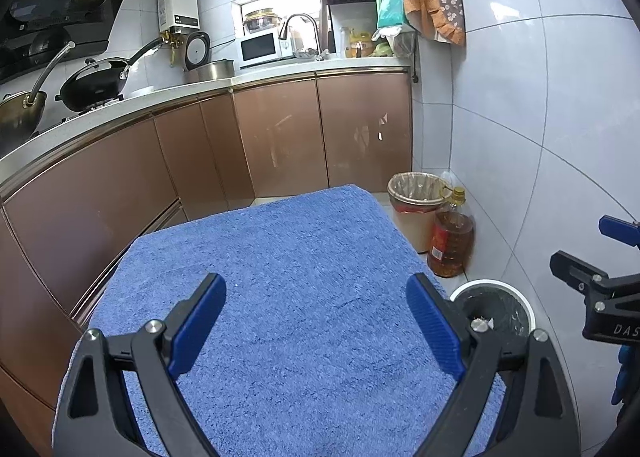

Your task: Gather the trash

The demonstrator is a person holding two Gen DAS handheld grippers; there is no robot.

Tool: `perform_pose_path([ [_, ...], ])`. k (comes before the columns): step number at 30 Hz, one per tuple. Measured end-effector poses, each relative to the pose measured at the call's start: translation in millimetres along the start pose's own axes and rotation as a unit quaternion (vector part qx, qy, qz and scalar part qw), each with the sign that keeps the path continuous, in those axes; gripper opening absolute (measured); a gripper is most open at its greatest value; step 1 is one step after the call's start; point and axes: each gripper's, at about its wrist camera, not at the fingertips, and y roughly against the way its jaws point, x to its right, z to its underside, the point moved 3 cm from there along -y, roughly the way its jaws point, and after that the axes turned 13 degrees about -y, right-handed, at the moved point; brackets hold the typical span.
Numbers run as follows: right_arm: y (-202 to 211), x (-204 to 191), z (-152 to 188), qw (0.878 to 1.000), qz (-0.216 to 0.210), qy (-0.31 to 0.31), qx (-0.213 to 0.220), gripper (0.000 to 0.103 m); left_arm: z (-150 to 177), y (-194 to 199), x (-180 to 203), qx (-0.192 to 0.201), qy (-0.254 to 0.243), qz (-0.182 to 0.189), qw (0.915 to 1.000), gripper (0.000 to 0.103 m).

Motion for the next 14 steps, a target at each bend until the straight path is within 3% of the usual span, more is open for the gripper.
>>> perform_pose_path([
  [14,0.0,1.3,0.2,1.000,0.002,0.000,0.001,0.103,3.1,-0.3,-2.9,-0.005,0.006,0.009,0.9999,0.092],
])
